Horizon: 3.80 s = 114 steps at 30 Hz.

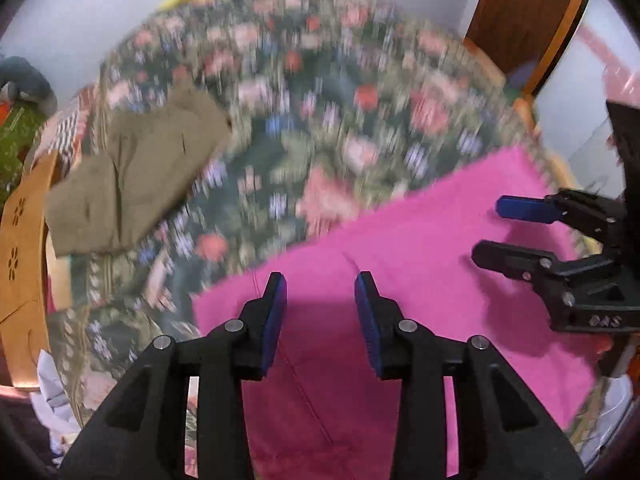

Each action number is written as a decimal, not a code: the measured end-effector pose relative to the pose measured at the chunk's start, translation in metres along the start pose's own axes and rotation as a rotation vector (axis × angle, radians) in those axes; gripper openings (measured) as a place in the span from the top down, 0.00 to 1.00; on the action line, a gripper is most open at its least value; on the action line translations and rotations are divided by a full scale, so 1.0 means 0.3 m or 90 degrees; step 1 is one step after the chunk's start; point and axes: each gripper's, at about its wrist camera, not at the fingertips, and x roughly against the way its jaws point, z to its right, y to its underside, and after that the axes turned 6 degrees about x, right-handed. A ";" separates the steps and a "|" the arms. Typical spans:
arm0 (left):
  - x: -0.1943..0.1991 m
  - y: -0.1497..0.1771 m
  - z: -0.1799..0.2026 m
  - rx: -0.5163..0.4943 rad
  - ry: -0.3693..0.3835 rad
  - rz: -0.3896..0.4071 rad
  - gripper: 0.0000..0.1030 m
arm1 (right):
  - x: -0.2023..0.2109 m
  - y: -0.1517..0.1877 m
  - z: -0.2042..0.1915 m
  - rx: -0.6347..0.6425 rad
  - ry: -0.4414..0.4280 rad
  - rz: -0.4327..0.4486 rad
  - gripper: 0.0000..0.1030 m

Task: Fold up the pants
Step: 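Open both tools and release the pants edge, then raise both tools away from the folded pink pants, then close the left tool on the edge of the folded pink pants, then lift the held edge with the left tool, fold it over, and open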

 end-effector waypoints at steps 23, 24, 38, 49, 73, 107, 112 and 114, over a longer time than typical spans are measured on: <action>0.212 0.335 0.021 0.003 -0.023 0.083 0.32 | 0.195 0.359 -0.088 0.065 0.103 -0.018 0.39; 0.223 0.354 0.019 0.006 -0.021 0.085 0.32 | 0.205 0.371 -0.090 0.064 0.108 -0.014 0.37; 0.359 0.497 -0.056 0.071 -0.071 0.100 0.28 | 0.333 0.490 -0.074 0.023 0.126 -0.002 0.33; 0.429 0.521 -0.127 0.248 0.083 0.060 0.28 | 0.356 0.369 -0.199 0.042 0.061 0.095 0.33; 0.240 0.469 -0.120 0.437 0.271 -0.007 0.56 | 0.155 0.375 -0.221 0.047 -0.030 0.029 0.33; 0.603 0.337 0.286 -0.004 -0.037 0.306 0.85 | 0.340 0.569 -0.080 -0.074 0.039 0.077 0.35; 0.566 0.283 0.397 -0.036 0.056 0.254 0.86 | 0.380 0.573 -0.056 -0.097 0.042 0.101 0.34; 0.536 0.267 0.422 -0.035 0.092 0.220 0.86 | 0.404 0.574 -0.046 -0.104 0.045 0.114 0.34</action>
